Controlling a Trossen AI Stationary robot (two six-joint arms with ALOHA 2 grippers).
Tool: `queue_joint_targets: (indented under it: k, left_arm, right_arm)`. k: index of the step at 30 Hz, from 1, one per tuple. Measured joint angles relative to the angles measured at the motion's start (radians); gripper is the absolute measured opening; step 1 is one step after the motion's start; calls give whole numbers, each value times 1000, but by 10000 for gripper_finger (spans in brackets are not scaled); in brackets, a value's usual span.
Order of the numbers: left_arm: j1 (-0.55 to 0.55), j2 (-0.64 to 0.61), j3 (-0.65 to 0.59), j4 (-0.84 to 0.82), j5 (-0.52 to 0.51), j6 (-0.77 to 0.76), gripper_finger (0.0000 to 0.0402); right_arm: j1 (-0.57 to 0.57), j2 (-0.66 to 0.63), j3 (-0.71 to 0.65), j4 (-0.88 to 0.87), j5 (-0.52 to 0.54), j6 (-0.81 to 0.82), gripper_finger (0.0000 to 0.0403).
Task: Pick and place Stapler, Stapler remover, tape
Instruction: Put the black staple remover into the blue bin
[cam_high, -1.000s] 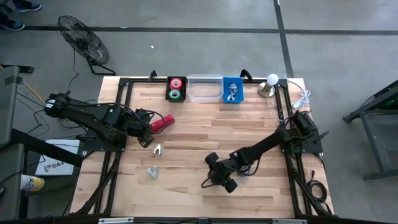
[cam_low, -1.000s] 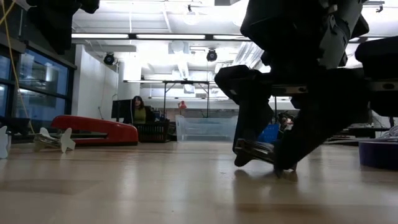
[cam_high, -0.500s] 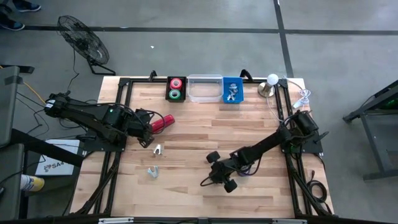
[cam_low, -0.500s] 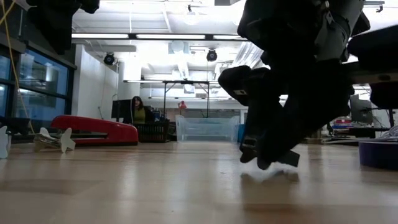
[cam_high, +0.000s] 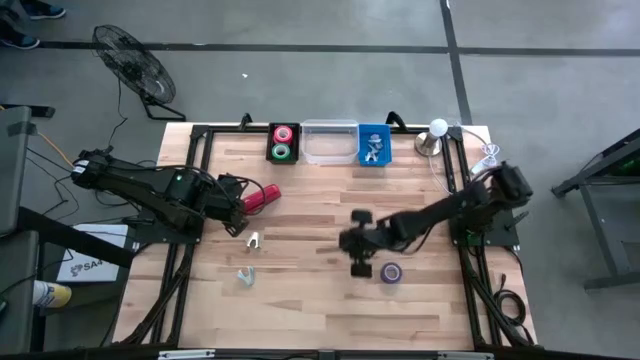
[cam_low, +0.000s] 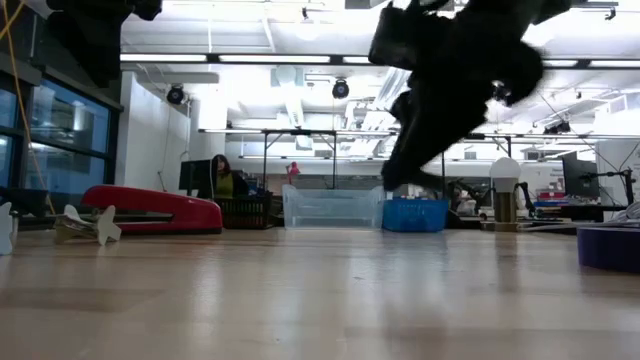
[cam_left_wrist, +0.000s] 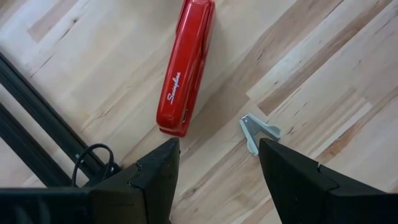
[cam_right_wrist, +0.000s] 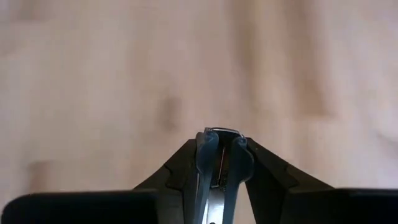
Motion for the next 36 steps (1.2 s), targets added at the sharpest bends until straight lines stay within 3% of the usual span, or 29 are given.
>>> queue_joint_targets:
  k: [8, 15, 28, 36]
  left_arm:
    - [0, 0, 0, 29, -28, 33, 217]
    - [0, 0, 0, 26, -41, 61, 217]
    - [0, 0, 0, 51, -48, 61, 217]
    - [0, 0, 0, 56, -38, 61, 217]
  right_arm:
    - [-206, -181, 0, -224, 118, 212, 94]
    - [-424, -273, 0, -247, 135, 261, 94]
    - [-705, -263, 0, -184, 118, 368, 94]
    - [-804, -198, 0, -110, 58, 246, 99]
